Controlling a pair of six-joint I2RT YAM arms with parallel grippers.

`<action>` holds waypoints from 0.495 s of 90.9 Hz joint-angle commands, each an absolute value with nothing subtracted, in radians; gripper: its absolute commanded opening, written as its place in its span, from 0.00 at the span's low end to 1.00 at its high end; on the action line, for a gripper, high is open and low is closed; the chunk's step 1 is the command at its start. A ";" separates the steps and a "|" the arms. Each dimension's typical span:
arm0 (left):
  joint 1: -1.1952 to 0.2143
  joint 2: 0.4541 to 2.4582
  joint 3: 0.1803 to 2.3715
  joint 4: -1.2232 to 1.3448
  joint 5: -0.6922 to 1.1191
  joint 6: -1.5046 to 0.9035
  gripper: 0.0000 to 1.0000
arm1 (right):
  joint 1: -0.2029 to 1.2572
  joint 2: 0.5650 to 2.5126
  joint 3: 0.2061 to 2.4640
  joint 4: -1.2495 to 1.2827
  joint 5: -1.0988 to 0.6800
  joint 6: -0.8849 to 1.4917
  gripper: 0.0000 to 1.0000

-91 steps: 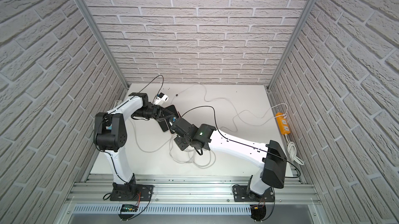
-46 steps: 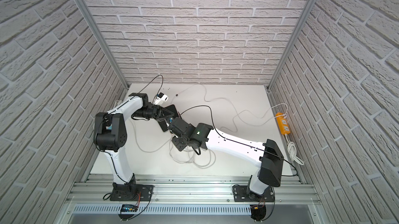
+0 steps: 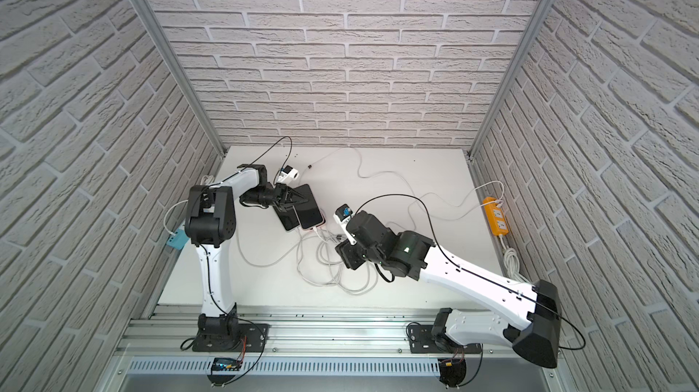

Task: Plug the charging cable into the phone
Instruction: Place the phone at the center of the board.

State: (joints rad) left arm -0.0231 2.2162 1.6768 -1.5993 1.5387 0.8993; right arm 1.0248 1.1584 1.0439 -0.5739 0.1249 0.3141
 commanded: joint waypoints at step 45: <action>0.023 1.972 1.585 -1.804 1.700 1.117 0.03 | 0.929 1.280 1.159 -0.405 -0.086 0.290 0.99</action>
